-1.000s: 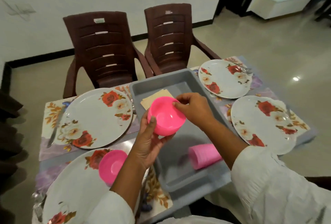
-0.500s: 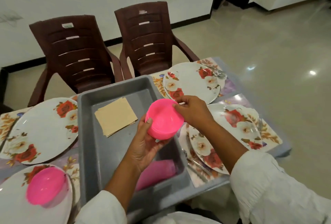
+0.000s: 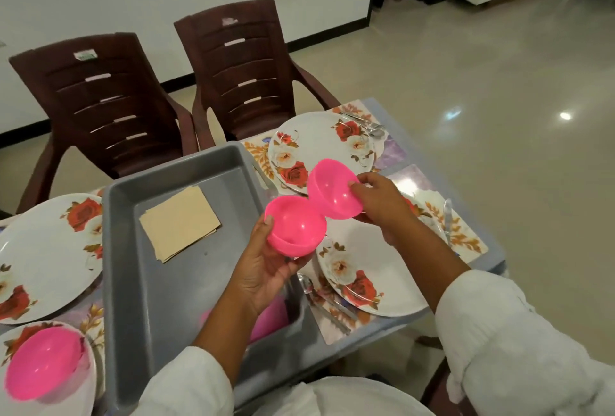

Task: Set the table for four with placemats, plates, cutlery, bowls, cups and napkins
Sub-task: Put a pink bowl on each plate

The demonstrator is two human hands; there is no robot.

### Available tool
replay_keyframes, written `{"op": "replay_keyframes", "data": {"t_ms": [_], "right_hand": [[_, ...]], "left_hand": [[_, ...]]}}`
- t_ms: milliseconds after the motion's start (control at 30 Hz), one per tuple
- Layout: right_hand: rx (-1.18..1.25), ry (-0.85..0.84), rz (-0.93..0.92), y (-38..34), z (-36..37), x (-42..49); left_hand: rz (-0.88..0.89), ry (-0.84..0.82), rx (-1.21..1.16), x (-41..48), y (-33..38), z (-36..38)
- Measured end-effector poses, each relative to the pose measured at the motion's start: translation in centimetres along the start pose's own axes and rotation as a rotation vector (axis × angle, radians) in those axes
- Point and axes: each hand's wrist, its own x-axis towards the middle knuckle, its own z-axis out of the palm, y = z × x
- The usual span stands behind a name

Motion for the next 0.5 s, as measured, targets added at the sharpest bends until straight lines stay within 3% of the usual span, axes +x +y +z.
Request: {"op": "replay_keyframes", "data": {"t_ms": [200, 500], "right_hand": [[0.015, 0.325, 0.147, 4.6, -4.9, 2.8], [-0.282, 0.470, 0.182, 8.0, -7.7, 6.1]], "left_hand": [[-0.017, 0.001, -0.027, 0.2, -0.1, -0.5], [-0.048, -0.009, -0.066, 0.9, -1.6, 0.4]]}}
